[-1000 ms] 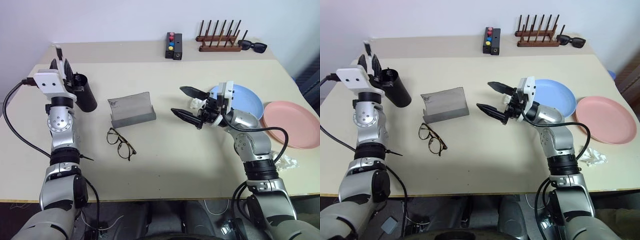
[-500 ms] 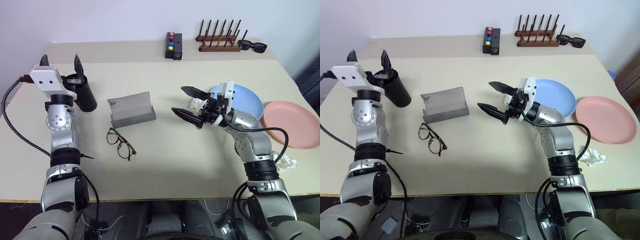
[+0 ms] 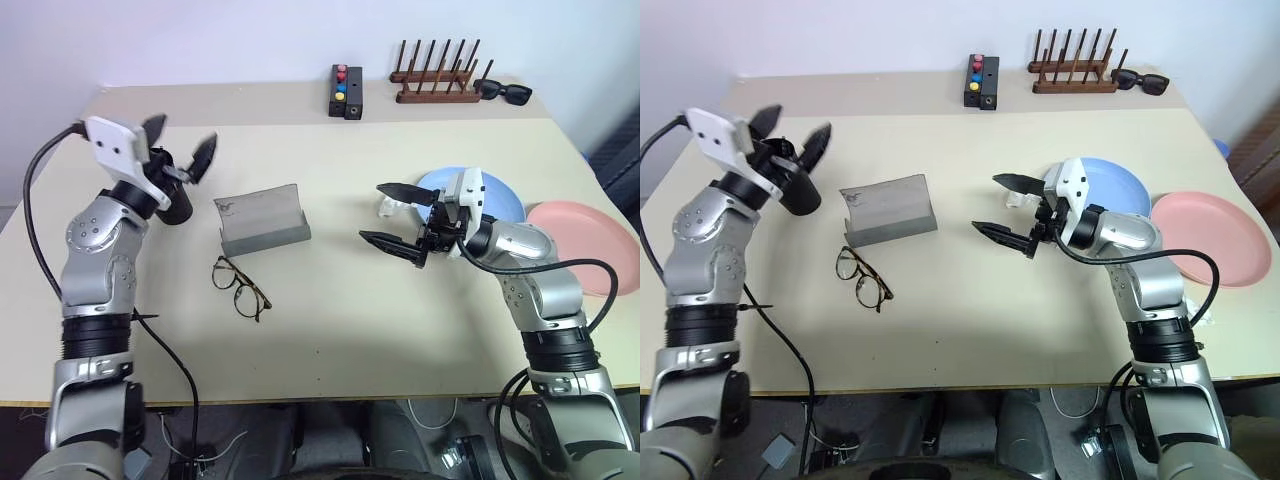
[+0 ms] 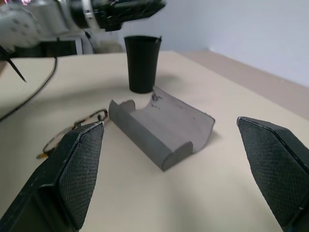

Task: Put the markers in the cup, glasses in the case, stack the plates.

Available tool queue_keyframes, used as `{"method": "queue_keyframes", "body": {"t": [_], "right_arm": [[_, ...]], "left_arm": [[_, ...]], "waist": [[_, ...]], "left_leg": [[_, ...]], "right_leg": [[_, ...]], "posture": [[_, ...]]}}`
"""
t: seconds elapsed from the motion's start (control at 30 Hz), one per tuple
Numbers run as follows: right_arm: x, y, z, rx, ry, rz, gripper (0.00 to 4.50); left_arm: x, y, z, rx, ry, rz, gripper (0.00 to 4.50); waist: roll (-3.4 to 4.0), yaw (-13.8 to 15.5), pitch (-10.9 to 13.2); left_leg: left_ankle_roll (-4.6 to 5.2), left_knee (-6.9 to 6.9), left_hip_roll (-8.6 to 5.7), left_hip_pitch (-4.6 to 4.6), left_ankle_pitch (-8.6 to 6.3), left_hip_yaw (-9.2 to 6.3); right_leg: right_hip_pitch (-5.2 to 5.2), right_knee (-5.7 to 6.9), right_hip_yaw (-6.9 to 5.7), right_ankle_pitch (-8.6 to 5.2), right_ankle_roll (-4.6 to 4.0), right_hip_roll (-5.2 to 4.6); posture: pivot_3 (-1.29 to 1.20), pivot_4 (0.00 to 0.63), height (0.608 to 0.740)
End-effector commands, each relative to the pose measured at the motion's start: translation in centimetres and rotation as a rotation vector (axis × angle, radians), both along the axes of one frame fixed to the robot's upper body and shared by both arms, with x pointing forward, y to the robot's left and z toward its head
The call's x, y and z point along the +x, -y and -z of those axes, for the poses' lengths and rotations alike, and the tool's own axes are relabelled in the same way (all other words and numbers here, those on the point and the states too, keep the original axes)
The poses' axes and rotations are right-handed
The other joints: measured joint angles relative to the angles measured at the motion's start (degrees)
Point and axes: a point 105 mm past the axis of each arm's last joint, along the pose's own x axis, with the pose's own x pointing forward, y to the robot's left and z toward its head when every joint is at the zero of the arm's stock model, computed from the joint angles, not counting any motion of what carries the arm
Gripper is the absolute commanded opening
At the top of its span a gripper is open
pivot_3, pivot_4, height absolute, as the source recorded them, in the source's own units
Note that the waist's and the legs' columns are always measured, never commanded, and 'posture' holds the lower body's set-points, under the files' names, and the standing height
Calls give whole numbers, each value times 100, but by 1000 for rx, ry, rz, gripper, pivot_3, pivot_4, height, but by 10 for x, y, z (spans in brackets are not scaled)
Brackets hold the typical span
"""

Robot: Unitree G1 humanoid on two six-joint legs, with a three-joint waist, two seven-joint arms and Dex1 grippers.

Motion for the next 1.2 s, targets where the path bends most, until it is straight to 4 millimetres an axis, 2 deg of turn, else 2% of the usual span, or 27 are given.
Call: {"method": "queue_keyframes", "body": {"t": [0.03, 0.17, 0.33, 0.5, 0.63, 0.73, 0.9, 1.03, 1.2], "right_arm": [[-5, 5, -5, -58, 23, 0, 4500], [-3, 16, 6, -128, -17, 2, 4500], [0, 27, 19, -195, -53, 17, 4500], [2, 36, 26, -199, -46, 38, 4500], [0, 40, 32, -190, -38, 46, 4500], [1, 40, 35, -175, -29, 54, 4500], [0, 40, 40, -159, -18, 66, 4500], [-1, 37, 37, -155, -3, 76, 4500], [-3, 34, 32, -150, 7, 82, 4500]], "left_arm": [[-9, 8, -3, 151, -63, 48, 4484], [-14, 11, 6, 225, -209, 163, 4484], [-12, 21, 7, 353, -280, 299, 4484], [-19, 36, 29, 473, -400, 491, 4484], [-19, 33, 47, 533, -463, 544, 4484], [-15, 24, 49, 507, -494, 546, 4484], [7, 3, 58, 492, -529, 473, 4484], [14, 8, 67, 523, -547, 510, 4484], [13, 15, 77, 581, -576, 585, 4484]], "waist": [[0, 9, 0], [1, 20, 0], [0, 27, 2], [1, 3, 2], [1, -9, 3], [1, 4, 4], [1, 22, 4], [0, 21, 4], [0, 3, 4]], "left_leg": [[0, 0, 0, 0, 0, 0], [0, 0, 0, 1, 0, 0], [1, 2, 0, 1, 0, 0], [0, -6, 0, 1, 0, 1], [0, -8, 1, 1, 0, 1], [0, -6, 2, 0, 0, 1], [0, 0, 1, 1, 0, 1], [1, 2, -2, 0, 0, 2], [1, 1, -1, 0, 0, 1]], "right_leg": [[0, 0, 1, 0, 0, 0], [1, -1, 6, 0, 0, 1], [5, -3, 1, 0, 0, 2], [2, -5, 1, 0, 0, 2], [-2, -4, 2, 0, 0, 4], [-1, -4, 2, 0, 0, 4], [2, -3, 1, 0, 0, 5], [2, -3, -1, 0, 0, 5], [0, 0, -1, 0, 1, 6]], "posture": [[0, 150, 740], [0, 150, 740], [0, 150, 740], [0, 150, 740], [0, 150, 740], [0, 150, 740], [0, 150, 740], [0, 150, 740], [0, 150, 740]]}}
